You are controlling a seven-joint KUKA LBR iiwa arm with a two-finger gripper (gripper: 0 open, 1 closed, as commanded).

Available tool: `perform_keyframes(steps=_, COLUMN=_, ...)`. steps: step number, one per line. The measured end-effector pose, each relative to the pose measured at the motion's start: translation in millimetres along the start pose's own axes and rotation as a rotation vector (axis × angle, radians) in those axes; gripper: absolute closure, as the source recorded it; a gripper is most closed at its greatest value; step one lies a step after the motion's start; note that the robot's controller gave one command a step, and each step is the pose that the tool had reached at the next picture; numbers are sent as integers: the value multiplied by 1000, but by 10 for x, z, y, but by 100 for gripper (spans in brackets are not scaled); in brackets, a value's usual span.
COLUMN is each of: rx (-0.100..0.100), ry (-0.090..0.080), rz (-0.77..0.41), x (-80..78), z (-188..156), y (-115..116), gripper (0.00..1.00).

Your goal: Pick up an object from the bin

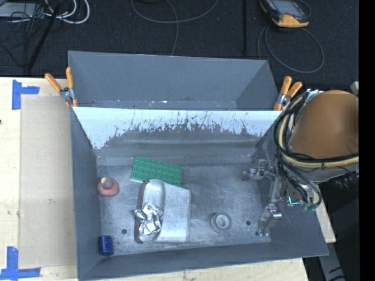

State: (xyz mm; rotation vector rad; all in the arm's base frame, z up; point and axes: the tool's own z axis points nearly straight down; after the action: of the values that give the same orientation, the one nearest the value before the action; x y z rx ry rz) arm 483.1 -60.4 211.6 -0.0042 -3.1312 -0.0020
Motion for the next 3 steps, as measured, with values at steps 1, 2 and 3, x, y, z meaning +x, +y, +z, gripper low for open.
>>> perform_keyframes(steps=1, rx=2, ry=-30, rz=30, x=-69, z=1418, y=221, gripper=0)
perform_keyframes(steps=2, rx=2, ry=-23, rz=26, x=-59, z=1374, y=223, gripper=100)
perform_keyframes(steps=3, rx=2, ry=-17, rz=22, x=-44, z=359, y=75, gripper=100)
